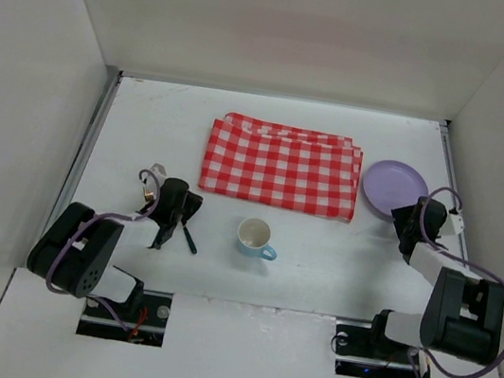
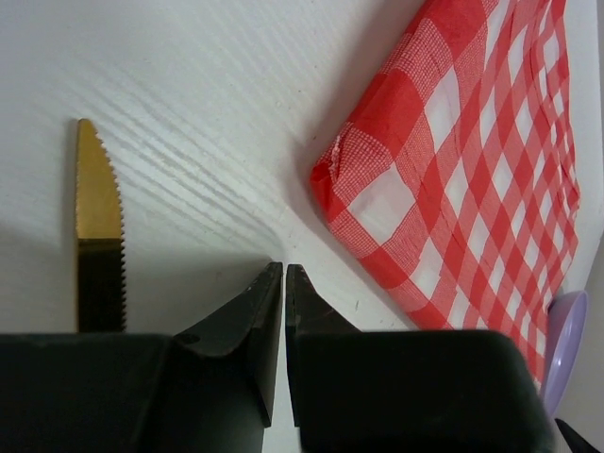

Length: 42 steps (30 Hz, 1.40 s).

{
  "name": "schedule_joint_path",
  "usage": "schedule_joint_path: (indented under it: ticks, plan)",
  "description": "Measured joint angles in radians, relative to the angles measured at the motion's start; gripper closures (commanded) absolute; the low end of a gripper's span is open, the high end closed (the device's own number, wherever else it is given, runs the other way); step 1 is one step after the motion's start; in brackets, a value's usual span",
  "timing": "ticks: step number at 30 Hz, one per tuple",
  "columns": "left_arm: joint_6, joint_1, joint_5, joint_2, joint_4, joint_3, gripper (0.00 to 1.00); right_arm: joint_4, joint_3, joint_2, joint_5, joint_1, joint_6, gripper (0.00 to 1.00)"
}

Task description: Set the dinner table for one person

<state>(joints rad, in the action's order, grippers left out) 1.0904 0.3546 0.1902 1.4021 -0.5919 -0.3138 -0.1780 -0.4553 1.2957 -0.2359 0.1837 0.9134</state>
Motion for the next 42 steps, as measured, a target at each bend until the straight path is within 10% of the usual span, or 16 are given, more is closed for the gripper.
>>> schedule_joint_path:
  ticks: [11,18,26,42]
  plan:
    - [-0.047,-0.006,-0.006,-0.06,0.074,-0.028,0.59,-0.053,-0.079,0.169,0.001,0.007,0.006,0.56]
    - [-0.046,-0.004,-0.011,0.082,0.044,-0.13,0.65,-0.067,-0.097,0.203,0.017,0.012,0.007,0.69]
    - [-0.004,-0.01,-0.028,0.189,-0.045,-0.161,0.96,-0.077,-0.1,0.208,0.03,0.02,0.029,0.84]
    - [-0.009,-0.01,-0.043,0.025,-0.026,-0.014,0.87,-0.036,-0.052,-0.179,0.019,-0.112,0.026,0.89]
